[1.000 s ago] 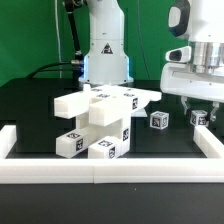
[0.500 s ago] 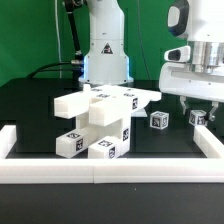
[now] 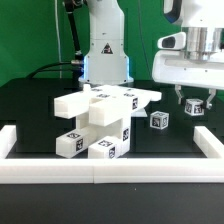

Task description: Assemble chair

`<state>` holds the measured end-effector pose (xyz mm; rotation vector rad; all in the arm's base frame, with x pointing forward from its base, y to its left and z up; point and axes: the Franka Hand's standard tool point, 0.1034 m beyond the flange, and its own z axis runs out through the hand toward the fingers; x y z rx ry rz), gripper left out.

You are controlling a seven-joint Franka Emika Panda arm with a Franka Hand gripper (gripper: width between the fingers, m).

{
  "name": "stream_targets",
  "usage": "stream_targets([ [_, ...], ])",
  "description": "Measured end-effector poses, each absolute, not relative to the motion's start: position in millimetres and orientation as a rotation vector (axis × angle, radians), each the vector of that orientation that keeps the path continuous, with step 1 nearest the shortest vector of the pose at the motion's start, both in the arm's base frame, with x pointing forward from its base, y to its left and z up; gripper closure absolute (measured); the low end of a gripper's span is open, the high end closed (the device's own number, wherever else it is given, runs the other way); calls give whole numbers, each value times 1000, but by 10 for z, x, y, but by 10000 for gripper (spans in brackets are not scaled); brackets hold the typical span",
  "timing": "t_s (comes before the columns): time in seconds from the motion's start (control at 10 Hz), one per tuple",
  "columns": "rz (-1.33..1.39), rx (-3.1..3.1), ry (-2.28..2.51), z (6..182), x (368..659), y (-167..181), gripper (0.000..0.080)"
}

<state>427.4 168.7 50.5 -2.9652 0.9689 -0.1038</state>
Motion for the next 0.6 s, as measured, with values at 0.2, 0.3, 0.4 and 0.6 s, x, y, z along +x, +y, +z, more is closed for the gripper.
stream_targets([
  [0.2,-98,-2949,936,698,4370,1608,406],
  [0.3,-100,-2936,930,802,4423,1563,406],
  [0.4,-95,-2929,913,903,4472,1520,406],
  [0.6,-88,-2896,933,1100,4609,1441,406],
])
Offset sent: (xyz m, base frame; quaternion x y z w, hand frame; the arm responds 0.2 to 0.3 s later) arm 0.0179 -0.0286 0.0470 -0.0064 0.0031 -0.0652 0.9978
